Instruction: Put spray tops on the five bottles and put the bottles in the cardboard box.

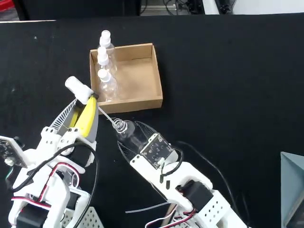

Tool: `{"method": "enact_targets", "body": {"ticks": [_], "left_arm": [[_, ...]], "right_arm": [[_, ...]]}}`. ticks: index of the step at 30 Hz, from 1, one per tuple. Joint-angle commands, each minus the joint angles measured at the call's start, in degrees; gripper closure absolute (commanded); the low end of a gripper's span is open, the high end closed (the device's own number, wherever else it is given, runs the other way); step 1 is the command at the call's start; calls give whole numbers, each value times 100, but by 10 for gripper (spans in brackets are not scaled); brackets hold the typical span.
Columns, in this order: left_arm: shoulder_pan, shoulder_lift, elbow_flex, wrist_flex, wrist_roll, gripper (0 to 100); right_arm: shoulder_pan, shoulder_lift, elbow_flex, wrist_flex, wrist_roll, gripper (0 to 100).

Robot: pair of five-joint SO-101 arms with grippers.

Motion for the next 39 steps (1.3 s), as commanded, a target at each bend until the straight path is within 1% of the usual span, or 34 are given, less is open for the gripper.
{"method": "enact_targets", "body": {"ticks": [1, 13, 20, 22, 26, 28, 30, 35, 39], "left_arm": [[75, -35, 92, -18, -44, 971], [84, -35, 541, -26, -53, 971], [690, -35, 681, -9, -413, 971], [716, -35, 769, -35, -413, 971], [725, -35, 831, -26, -501, 971], [769, -35, 831, -9, -712, 971], [875, -35, 831, 18, -774, 971], [1086, -26, 1147, 53, -782, 971], [1086, -26, 1191, 53, -782, 970]], "right_arm": [[-79, -549, -22, -185, 18, 868], [-44, -558, -22, -308, 18, 868], [-35, -558, -22, -308, 18, 868], [-35, -558, -22, -308, -9, 868], [-35, -558, -22, -299, -325, 868], [-35, -558, -22, -299, -334, 868], [-18, -558, -22, -299, -334, 868], [343, -558, -22, -308, -343, 868], [369, -558, -22, -308, -343, 868]]}}
